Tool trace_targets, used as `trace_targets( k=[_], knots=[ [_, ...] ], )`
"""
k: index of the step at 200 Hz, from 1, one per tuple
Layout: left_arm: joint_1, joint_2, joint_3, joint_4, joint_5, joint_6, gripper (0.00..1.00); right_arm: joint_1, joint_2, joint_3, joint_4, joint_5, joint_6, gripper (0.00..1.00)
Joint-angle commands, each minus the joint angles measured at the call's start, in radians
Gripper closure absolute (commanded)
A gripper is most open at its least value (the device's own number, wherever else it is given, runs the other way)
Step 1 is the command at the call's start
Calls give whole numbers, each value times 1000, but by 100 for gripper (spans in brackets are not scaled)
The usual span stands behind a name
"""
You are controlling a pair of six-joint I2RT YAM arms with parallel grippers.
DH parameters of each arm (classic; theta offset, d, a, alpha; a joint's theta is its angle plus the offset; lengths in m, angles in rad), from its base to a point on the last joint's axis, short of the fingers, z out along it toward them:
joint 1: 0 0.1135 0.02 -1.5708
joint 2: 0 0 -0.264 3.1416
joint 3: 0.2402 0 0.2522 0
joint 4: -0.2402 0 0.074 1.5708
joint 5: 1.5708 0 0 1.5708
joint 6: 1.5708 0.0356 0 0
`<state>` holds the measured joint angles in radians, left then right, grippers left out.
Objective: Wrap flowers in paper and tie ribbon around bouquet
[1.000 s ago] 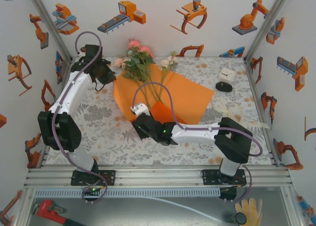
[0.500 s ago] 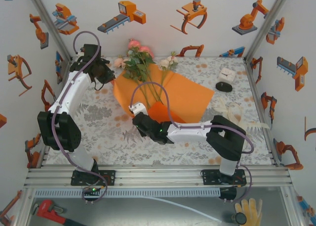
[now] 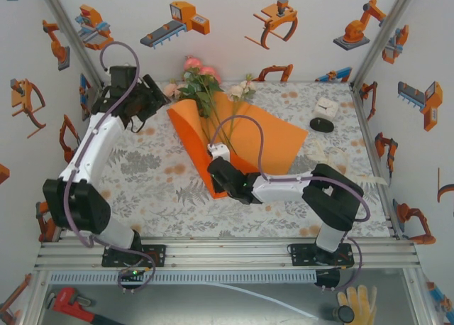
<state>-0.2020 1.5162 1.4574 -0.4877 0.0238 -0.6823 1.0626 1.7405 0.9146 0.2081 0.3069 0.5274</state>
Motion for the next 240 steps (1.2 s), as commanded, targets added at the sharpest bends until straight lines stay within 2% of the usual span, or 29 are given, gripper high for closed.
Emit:
trace_targets(
  k=[1, 21, 40, 62, 118, 160, 182, 209, 240],
  knots=[
    [-5, -113, -135, 53, 13, 51, 38, -12, -31, -4, 49, -11, 33, 92],
    [-7, -164, -285, 117, 46, 42, 37, -36, -20, 15, 25, -31, 33, 92],
    [-9, -160, -355, 133, 58, 32, 37, -54, -16, 30, 13, -62, 14, 91],
    [-12, -129, -379, 137, 76, 33, 38, -66, -11, 59, -8, -111, -25, 91],
    [-28, -97, -389, 147, 80, 40, 38, -89, 12, 109, -69, -125, -75, 90],
    [-31, -56, -364, 149, 84, 40, 45, -91, 9, 98, -115, -48, -47, 89],
    [-34, -2, -319, 149, 87, 44, 49, -94, 25, 96, -108, -46, -50, 89],
    [-39, 86, -259, 156, 98, 37, 59, -94, 58, 107, -104, -37, -59, 89],
    [-66, 164, -246, 210, 89, 1, 66, -97, 70, 109, -99, -11, -59, 88]
  ],
)
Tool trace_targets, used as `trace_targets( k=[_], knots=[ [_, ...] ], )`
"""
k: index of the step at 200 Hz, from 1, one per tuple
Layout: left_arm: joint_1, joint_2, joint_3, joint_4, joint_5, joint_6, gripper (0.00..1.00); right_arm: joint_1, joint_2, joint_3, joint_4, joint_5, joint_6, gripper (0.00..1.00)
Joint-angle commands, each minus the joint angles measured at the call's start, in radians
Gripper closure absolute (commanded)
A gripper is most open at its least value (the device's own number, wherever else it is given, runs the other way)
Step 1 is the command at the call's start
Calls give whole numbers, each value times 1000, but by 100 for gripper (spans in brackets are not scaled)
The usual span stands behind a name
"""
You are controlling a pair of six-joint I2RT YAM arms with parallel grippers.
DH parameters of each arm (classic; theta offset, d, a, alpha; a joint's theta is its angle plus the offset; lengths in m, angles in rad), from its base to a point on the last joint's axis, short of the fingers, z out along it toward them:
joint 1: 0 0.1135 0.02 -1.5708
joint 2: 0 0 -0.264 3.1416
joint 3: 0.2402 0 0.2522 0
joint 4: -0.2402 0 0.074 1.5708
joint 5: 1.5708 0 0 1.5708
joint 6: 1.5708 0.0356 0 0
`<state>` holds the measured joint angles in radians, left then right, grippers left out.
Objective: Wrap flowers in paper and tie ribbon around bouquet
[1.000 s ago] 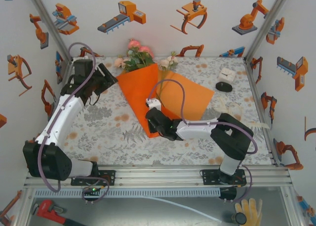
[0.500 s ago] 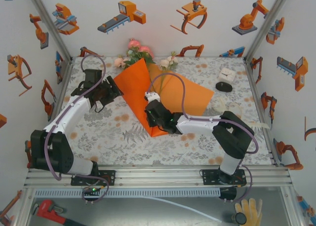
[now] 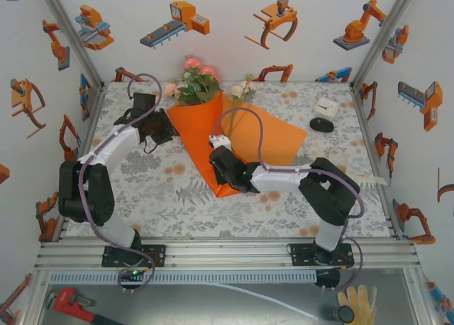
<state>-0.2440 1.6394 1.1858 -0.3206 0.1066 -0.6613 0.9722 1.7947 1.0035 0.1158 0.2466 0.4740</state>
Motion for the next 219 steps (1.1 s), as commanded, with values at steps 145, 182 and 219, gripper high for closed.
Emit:
trace_targets(
  k=[145, 182, 219],
  knots=[
    [-16, 350, 331, -18, -116, -61, 77, -11, 30, 7, 115, -146, -1, 76],
    [16, 391, 354, -11, -134, -54, 78, -14, 54, 28, 87, -109, 8, 79],
    [44, 457, 400, -24, -124, -52, 78, -27, 69, 47, 61, -107, 0, 75]
  ],
)
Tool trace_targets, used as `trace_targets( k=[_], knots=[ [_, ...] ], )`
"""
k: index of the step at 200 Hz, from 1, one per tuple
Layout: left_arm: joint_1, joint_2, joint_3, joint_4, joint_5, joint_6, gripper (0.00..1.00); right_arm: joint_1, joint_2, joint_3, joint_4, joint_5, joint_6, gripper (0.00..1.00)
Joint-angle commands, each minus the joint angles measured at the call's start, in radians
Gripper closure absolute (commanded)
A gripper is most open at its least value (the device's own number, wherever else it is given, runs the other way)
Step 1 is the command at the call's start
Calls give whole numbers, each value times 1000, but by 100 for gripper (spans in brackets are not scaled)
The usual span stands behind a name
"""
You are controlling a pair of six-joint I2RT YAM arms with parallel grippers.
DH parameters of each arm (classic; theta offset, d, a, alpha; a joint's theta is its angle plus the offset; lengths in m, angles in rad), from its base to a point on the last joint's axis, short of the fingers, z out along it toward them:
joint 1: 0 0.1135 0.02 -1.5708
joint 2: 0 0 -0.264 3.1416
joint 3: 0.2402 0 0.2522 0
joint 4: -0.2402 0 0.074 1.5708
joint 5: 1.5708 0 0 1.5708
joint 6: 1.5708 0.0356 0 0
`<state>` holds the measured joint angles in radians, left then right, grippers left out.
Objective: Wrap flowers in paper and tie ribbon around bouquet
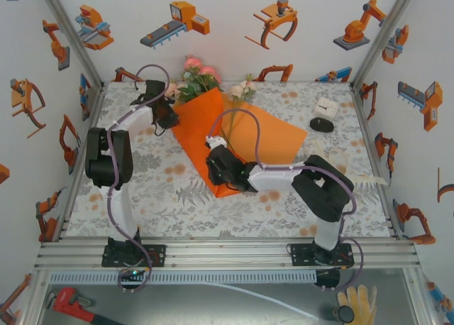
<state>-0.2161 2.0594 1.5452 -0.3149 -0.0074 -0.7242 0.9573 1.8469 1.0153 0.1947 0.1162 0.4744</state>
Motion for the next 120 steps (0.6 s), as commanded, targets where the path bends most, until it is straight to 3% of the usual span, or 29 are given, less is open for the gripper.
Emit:
trace_targets(
  k=[1, 68, 120],
  knots=[
    [16, 37, 42, -30, -9, 11, 78, -12, 17, 35, -19, 25, -1, 75],
    [43, 80, 50, -42, -14, 2, 78, -15, -147, 9, -161, 151, 48, 54],
    [55, 74, 26, -22, -7, -9, 79, 43, -320, -58, -125, 98, 177, 53]
  ],
)
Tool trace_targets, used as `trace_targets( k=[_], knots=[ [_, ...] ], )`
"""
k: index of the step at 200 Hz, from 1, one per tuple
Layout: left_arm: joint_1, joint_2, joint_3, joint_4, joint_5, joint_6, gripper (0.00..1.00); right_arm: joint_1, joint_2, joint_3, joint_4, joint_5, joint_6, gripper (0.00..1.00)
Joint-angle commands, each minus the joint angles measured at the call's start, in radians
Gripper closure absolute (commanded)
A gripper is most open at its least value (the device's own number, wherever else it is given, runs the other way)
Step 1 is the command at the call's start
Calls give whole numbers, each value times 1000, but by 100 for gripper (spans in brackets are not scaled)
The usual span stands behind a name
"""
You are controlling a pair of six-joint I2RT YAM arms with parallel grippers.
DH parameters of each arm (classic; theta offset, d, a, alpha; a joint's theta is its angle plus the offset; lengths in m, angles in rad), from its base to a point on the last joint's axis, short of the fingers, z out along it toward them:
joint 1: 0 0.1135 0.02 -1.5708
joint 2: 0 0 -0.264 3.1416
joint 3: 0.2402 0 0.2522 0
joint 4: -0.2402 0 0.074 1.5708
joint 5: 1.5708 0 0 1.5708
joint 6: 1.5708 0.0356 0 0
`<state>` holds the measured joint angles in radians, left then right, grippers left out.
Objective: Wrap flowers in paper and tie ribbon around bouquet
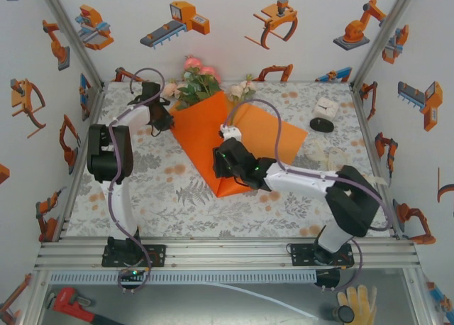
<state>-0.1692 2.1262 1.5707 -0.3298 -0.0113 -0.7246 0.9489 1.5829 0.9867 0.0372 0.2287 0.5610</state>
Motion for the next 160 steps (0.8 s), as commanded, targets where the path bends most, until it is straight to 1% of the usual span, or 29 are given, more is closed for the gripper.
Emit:
trace_targets(
  k=[1, 14, 31, 44, 51, 58, 66, 75, 84, 101, 115, 134, 153, 160],
  knots=[
    [8, 8, 0, -6, -4, -9, 79, 53, -55, -28, 34, -20, 92, 53],
    [10, 13, 1, -6, -4, -10, 79, 81, -23, 3, 60, -89, 122, 54],
    [14, 20, 4, -1, 0, -16, 79, 105, 61, 65, 84, -154, 161, 56],
    [18, 26, 10, -3, 6, -15, 79, 114, 127, 97, 108, -178, 162, 59],
    [19, 28, 13, -4, 5, -15, 79, 112, 159, 111, 110, -179, 163, 62],
    [20, 31, 15, -5, 4, -15, 79, 110, 180, 128, 92, -173, 156, 64],
    [23, 33, 18, -5, 6, -15, 79, 110, 197, 153, 51, -157, 136, 65],
    [24, 41, 28, -11, 11, -13, 79, 111, 201, 174, -13, -125, 128, 64],
    [24, 47, 36, -16, 18, -9, 79, 110, 186, 168, -41, -93, 126, 62],
    [25, 50, 42, -18, 22, -1, 79, 110, 118, 98, -22, -45, 120, 54],
    [27, 50, 42, -18, 19, 2, 79, 109, 65, 36, 28, -48, 96, 53],
    [32, 55, 44, -18, 18, 1, 79, 109, 61, 35, 63, -108, 89, 55],
    [36, 61, 49, -18, 21, -4, 79, 110, 145, 117, 77, -221, 96, 60],
    [36, 62, 49, -17, 22, -6, 79, 111, 180, 154, 73, -245, 98, 61]
  ],
)
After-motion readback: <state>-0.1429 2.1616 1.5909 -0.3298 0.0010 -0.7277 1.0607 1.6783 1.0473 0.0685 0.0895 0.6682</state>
